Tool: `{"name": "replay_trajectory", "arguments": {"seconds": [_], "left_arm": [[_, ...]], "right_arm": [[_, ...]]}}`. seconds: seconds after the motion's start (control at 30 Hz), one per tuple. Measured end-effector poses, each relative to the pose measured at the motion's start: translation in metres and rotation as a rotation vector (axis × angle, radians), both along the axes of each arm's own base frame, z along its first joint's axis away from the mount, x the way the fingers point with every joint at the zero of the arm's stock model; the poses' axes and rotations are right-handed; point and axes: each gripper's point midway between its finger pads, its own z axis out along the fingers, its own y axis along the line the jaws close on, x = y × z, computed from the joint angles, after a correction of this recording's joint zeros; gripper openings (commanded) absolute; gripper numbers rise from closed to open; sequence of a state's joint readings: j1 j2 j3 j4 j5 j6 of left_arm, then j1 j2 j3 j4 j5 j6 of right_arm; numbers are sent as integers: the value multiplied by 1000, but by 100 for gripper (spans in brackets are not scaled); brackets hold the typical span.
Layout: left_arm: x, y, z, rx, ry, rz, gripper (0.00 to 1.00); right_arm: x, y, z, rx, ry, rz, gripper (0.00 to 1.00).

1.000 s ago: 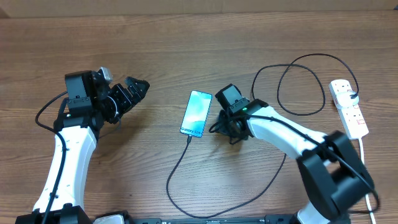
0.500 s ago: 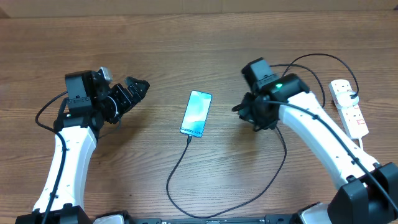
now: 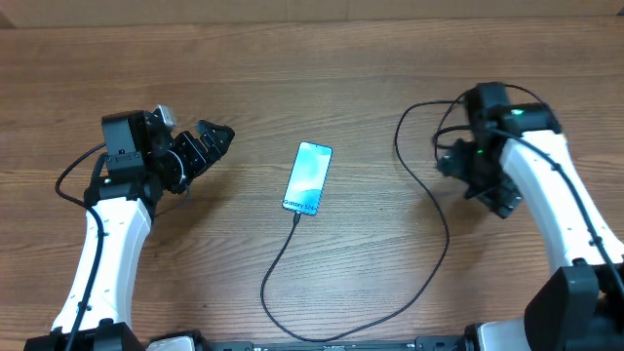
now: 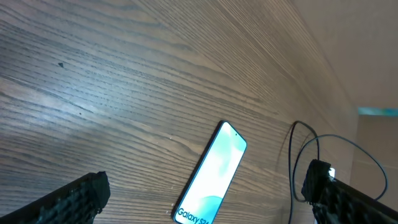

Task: Plug charger to phone and switch on socket
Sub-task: 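Move the right gripper over the white power strip's switch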

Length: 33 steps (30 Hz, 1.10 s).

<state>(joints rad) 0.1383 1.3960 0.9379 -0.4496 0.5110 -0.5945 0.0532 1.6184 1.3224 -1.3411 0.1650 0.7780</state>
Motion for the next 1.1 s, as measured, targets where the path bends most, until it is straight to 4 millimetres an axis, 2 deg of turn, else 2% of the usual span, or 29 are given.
{"name": "replay_trajectory", "arguments": {"seconds": [0.4,0.6,0.7,0.73,0.8,0.87,0.9,1.1], "left_arm": [[0,0,0,0,0,0,100],[0,0,0,0,0,0,100],[0,0,0,0,0,0,99],[0,0,0,0,0,0,100],[0,0,0,0,0,0,99],[0,0,0,0,0,0,100],[0,0,0,0,0,0,100],[0,0,0,0,0,0,100]], "right_arm": [[-11,-121,1,-47,-68,-400,100],[-23,-169,3,-59,-124,-561,98],[-19,-186,4,-71,-178,-602,85],[-17,-191,5,-76,-198,-614,76],[-10,-203,8,-93,-249,-615,47],[0,-212,12,-110,-300,-609,12],[5,-216,14,-119,-324,-601,4],[21,-229,13,-153,-378,-575,4]]}}
